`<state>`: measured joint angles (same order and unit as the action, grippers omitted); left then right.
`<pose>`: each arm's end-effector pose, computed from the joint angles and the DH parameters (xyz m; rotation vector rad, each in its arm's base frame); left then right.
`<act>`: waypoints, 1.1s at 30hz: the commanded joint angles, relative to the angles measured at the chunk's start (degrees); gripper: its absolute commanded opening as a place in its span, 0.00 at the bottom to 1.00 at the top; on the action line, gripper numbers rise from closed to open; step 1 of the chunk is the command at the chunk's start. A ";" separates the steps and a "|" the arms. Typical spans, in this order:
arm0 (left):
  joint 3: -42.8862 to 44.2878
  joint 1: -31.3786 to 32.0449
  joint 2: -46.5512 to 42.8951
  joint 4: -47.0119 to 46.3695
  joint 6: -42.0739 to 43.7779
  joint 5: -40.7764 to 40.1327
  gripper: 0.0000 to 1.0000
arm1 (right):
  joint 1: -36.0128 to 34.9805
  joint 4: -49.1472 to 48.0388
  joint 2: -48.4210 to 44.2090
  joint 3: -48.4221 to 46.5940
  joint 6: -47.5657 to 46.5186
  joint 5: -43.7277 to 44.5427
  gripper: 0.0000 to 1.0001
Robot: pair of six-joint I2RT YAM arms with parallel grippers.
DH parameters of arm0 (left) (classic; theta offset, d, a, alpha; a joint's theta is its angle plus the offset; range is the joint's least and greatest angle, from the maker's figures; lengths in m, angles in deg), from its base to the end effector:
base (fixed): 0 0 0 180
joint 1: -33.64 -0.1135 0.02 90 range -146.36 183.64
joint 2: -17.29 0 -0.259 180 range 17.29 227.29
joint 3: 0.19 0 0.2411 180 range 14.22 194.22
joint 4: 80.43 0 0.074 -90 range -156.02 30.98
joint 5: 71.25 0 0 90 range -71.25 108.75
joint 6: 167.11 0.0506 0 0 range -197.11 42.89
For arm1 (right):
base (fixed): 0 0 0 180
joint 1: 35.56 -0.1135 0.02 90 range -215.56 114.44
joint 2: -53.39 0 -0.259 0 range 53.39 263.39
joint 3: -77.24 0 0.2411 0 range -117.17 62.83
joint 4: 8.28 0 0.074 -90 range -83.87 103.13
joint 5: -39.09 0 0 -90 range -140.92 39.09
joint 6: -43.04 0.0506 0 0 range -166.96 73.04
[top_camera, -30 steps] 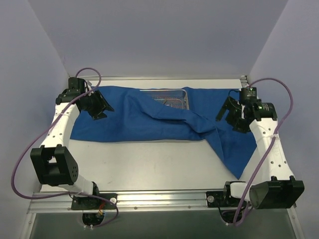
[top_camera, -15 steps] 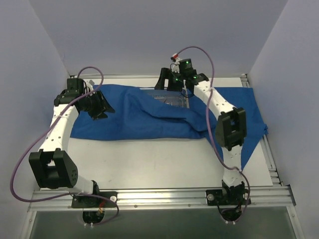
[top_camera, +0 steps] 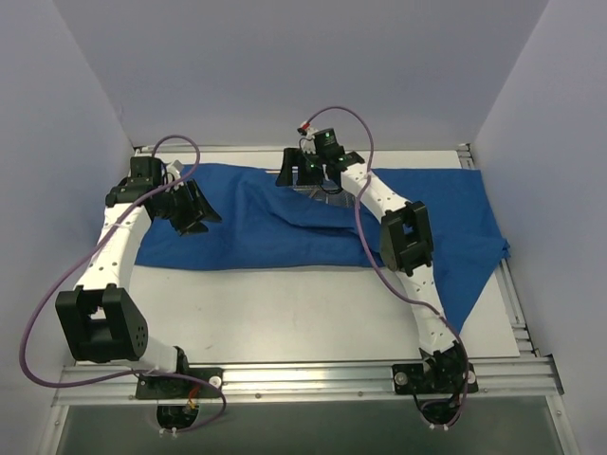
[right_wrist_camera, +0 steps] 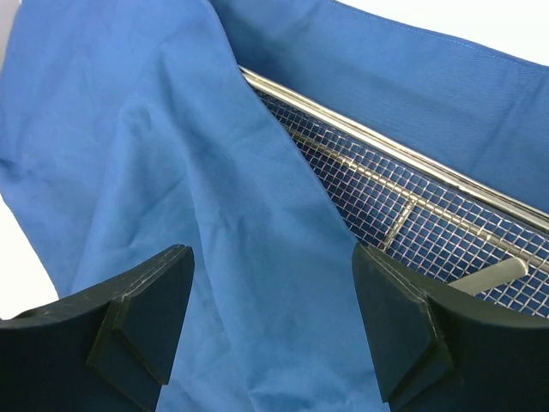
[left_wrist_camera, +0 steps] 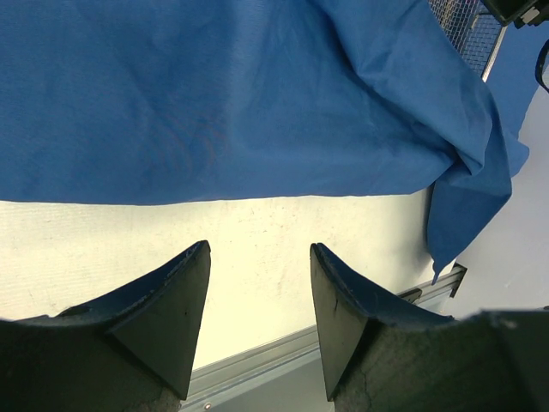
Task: Open and lay out the surgical kit
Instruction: Open the surgical kit at the center of the board.
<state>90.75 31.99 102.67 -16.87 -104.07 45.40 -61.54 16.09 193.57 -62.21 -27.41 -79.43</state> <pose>0.3028 -0.0140 0.2939 -0.4707 2.5595 -0.7631 0.4994 0.2702 0.2260 -0.4501 2.0478 0.9944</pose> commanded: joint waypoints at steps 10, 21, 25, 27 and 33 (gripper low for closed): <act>0.90 -0.20 -1.54 -0.37 0.24 0.33 0.59 | -1.97 -0.37 6.60 -6.45 -6.54 1.00 0.72; 1.25 -0.19 -0.75 0.60 0.33 -1.07 0.58 | -5.65 -2.13 7.04 -9.26 -6.37 -3.21 0.33; 2.65 -0.37 0.39 2.17 -1.07 -4.85 0.56 | -7.86 -0.82 3.45 -8.91 -6.02 -1.47 0.07; 3.10 -0.63 0.48 2.97 -2.74 -8.70 0.55 | -8.82 0.58 1.77 -8.13 -5.58 0.30 0.00; 2.48 -5.37 -1.88 2.01 -7.93 -12.24 0.56 | -13.39 5.40 -7.80 -2.60 -4.35 0.04 0.00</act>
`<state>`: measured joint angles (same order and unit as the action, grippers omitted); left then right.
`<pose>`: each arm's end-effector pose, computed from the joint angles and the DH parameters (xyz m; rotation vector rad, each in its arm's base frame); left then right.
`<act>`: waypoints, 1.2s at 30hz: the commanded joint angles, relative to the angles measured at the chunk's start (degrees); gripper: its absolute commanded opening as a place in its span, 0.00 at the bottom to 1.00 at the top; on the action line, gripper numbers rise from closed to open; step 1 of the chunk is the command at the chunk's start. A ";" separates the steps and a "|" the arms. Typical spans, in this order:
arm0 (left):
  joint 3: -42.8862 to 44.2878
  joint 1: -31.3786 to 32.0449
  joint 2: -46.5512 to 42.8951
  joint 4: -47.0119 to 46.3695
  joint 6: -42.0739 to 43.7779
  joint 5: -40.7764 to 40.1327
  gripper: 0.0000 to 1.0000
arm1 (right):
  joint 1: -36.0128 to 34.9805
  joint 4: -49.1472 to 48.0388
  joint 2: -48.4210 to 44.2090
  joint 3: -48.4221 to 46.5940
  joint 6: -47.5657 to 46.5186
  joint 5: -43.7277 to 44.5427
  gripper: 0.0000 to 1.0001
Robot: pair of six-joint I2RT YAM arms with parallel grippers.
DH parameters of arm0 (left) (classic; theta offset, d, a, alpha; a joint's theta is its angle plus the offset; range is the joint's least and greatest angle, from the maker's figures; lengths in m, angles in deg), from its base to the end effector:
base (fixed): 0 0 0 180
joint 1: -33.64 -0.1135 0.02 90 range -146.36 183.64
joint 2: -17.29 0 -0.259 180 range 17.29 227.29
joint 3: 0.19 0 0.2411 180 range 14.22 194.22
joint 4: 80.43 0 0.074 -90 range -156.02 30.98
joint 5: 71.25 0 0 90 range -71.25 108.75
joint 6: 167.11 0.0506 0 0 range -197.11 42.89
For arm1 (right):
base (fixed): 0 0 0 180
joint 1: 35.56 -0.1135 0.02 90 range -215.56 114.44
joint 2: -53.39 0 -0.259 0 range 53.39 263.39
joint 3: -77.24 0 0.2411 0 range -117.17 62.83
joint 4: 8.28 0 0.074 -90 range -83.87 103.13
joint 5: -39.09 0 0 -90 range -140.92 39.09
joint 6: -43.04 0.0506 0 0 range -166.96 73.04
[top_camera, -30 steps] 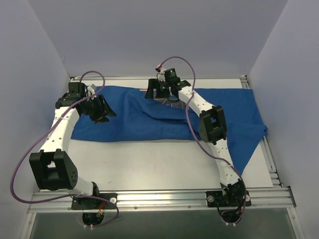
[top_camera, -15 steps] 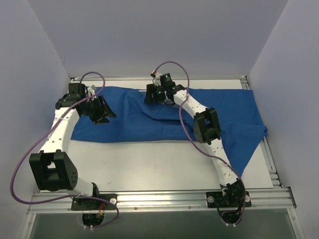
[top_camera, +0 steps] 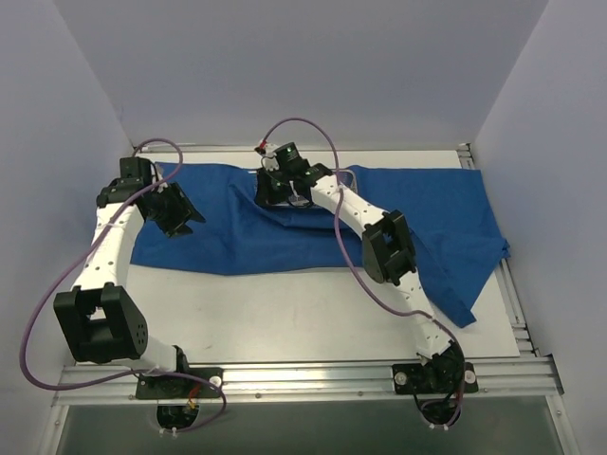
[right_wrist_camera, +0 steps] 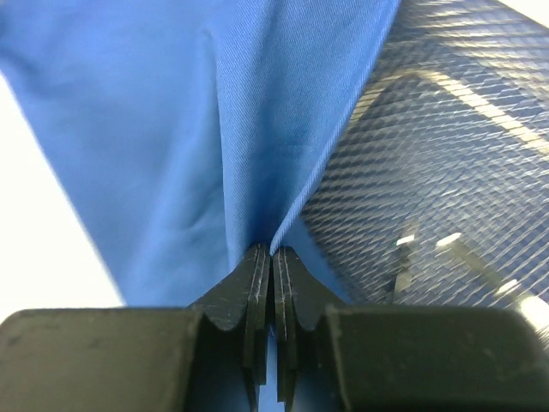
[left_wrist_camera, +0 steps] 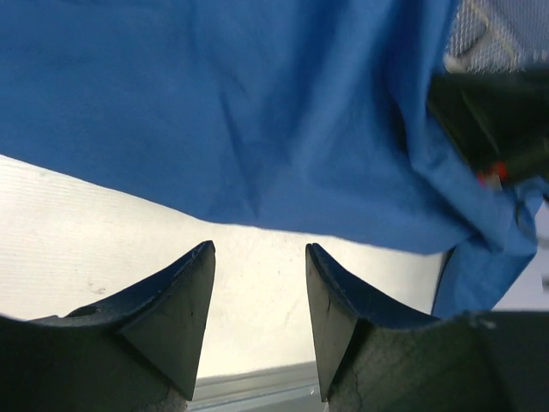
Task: Open and lay out the surgical kit
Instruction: Open the surgical kit at the center of the board, then move the surgical kit at the center of the board.
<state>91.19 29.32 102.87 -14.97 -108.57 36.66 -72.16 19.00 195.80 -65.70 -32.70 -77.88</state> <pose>0.3019 0.0072 0.2907 -0.7043 2.5493 -0.5729 0.4461 0.3599 0.2201 -0.7175 2.0184 1.0193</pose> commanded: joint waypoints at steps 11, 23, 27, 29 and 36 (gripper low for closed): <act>-0.50 -10.80 -5.77 2.04 -2.11 -6.57 0.61 | -20.52 15.69 -17.78 20.73 -2.83 -10.22 0.00; -0.69 -10.45 -9.73 8.81 -0.62 -15.45 0.61 | -11.94 6.57 -33.85 34.31 7.18 -3.54 0.60; 0.28 -9.92 -6.15 3.98 1.05 -9.40 0.51 | -4.11 6.73 -40.44 33.96 10.95 -0.82 0.54; 1.60 -9.40 -3.68 2.04 1.23 -5.71 0.43 | 0.19 8.83 -43.26 33.70 12.10 3.65 0.49; 10.56 -6.15 10.71 -1.91 0.61 0.45 0.27 | 24.79 9.20 -46.35 37.21 15.36 11.84 0.08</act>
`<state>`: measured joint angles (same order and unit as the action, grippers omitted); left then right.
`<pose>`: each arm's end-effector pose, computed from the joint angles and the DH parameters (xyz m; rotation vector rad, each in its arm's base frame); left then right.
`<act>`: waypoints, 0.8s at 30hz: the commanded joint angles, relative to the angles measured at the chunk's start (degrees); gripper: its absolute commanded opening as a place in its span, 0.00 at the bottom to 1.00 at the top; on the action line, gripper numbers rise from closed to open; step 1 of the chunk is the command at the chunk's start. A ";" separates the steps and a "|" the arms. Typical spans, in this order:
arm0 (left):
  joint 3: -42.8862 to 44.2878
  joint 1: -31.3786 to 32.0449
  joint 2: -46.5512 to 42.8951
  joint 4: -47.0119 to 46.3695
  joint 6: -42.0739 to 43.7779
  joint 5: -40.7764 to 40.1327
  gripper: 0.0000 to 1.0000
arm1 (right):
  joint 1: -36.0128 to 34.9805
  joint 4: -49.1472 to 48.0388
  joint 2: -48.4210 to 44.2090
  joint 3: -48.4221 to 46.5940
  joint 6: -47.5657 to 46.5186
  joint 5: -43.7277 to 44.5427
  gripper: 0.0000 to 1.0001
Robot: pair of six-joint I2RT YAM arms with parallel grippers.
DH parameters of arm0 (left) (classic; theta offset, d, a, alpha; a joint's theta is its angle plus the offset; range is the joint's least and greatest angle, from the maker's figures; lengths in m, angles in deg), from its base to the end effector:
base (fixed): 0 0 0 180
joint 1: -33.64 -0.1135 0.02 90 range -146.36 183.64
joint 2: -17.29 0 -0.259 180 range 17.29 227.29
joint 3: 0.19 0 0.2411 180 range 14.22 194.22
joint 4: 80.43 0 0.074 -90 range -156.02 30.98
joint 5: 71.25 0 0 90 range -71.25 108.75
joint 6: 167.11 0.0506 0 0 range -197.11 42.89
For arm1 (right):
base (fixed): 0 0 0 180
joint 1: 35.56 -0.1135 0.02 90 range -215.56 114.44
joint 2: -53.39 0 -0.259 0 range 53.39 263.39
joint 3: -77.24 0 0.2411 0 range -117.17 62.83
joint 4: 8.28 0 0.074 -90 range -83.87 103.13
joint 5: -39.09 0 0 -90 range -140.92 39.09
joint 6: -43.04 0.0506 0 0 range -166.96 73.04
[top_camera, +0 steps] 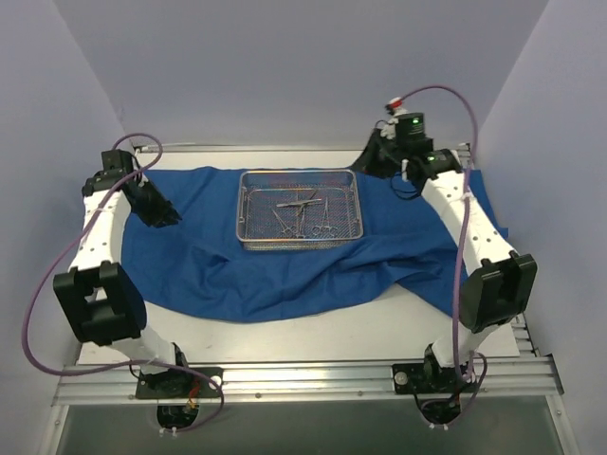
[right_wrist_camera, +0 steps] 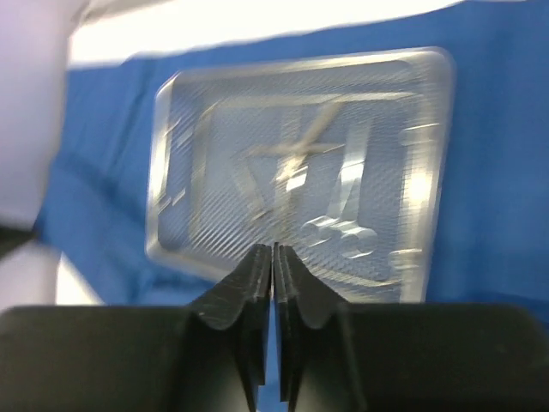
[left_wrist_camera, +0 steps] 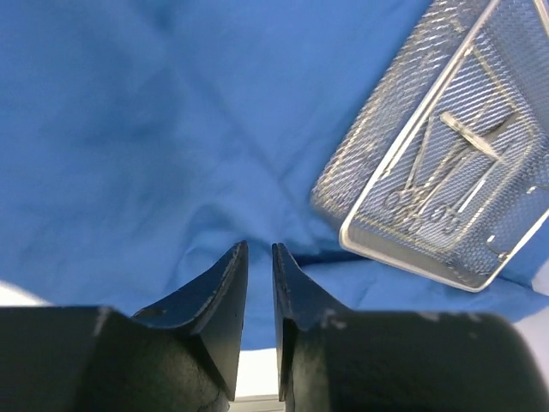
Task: Open and lay out the surgical kit
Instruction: Move the surgical kit at the center of the board.
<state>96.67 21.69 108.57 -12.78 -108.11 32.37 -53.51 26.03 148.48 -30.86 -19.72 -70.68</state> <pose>0.3189 0.0553 0.2870 -0.9033 2.5126 -0.4242 0.3669 0.1368 0.3816 -0.0756 2.0159 0.8483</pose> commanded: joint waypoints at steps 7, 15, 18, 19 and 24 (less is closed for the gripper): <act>22.11 6.40 24.62 -0.24 0.95 9.31 0.18 | 12.76 1.54 9.04 1.76 -1.31 12.73 0.00; 24.51 9.04 31.76 4.78 -7.40 -1.67 0.02 | 16.11 4.80 16.44 1.05 -3.95 15.46 0.00; 25.81 9.83 35.26 6.96 -7.32 -2.02 0.02 | 16.20 4.97 18.28 2.81 -4.74 17.04 0.00; 26.35 9.92 36.15 7.41 -7.23 -2.37 0.02 | 16.20 5.15 18.90 3.51 -5.01 17.74 0.00; 28.72 9.22 41.16 7.16 -7.32 -0.63 0.02 | 16.46 3.04 23.99 4.31 -5.97 16.78 0.00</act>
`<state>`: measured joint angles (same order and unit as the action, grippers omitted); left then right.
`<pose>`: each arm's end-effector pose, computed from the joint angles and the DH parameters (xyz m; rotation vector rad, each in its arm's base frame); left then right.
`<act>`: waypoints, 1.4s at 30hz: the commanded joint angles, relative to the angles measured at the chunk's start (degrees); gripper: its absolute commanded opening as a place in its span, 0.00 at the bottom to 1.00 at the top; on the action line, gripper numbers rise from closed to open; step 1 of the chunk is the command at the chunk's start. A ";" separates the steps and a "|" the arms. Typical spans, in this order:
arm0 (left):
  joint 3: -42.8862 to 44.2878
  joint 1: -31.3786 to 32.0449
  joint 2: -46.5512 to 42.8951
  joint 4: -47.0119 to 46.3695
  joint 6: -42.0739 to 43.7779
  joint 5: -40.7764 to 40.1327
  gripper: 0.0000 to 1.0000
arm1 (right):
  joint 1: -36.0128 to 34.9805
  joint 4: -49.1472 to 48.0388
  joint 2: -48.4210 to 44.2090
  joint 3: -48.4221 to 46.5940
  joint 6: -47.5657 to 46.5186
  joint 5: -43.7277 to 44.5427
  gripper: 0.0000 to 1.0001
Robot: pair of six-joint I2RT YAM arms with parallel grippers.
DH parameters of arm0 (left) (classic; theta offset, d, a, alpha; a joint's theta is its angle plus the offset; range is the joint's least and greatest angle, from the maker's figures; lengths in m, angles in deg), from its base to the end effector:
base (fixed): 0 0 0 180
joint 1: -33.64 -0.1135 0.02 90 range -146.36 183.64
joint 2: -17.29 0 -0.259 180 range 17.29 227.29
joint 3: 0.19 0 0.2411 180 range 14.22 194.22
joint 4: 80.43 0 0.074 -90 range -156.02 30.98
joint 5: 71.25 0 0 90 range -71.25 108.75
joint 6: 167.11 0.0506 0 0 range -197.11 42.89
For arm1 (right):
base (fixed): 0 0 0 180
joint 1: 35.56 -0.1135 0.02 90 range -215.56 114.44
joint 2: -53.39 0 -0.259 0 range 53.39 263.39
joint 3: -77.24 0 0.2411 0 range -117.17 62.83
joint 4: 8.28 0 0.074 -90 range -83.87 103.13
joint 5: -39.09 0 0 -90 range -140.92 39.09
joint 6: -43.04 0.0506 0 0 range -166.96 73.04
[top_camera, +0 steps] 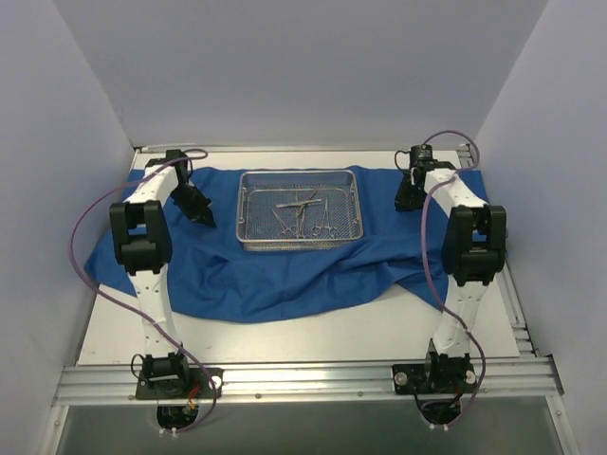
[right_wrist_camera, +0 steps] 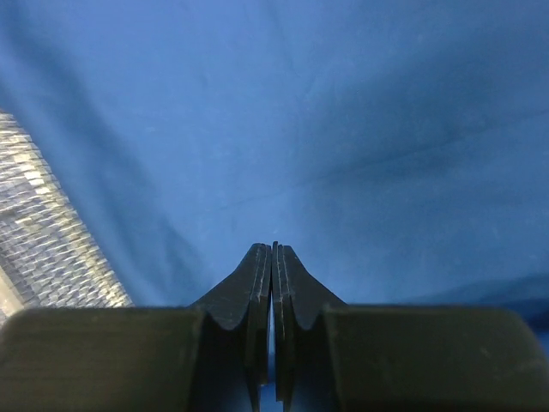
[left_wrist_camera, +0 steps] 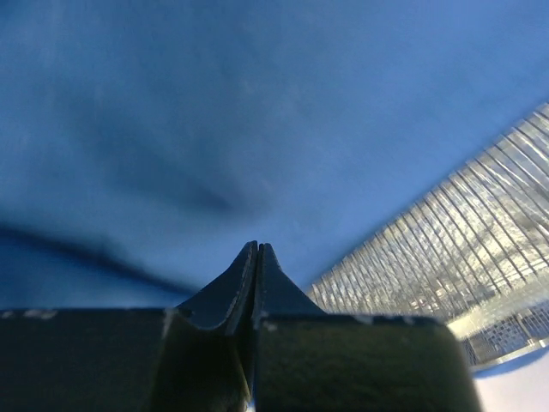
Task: Open and lay out the surgical kit
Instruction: Move the surgical kit at the center of the board.
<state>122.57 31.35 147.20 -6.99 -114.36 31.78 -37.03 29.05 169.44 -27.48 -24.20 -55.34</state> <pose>0.4457 0.0064 0.1605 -0.9971 2.8582 -0.4046 0.4521 0.0155 0.2054 0.4152 2.4013 0.2851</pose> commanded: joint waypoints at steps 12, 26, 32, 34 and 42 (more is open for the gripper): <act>19.33 -0.62 15.71 3.19 -4.75 4.54 0.02 | 1.12 0.02 16.12 -6.72 -0.70 -0.85 0.00; 43.15 -0.79 31.53 6.98 -9.50 10.07 0.02 | 4.90 5.91 28.70 -24.47 0.09 -1.72 0.00; 48.96 -1.32 35.58 3.31 -11.17 12.97 0.02 | 5.96 7.67 32.92 -29.13 -1.14 -2.25 0.00; 50.72 -1.76 36.73 2.33 -11.87 13.94 0.02 | 6.31 8.19 33.98 -30.46 -0.62 -2.52 0.00; 52.04 -1.93 36.92 -5.32 -13.20 18.52 0.02 | 8.59 8.46 35.56 -33.01 2.11 -3.13 0.00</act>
<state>173.76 29.45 182.49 -6.05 -127.69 53.29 -30.72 32.18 197.90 -62.10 -21.68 -64.61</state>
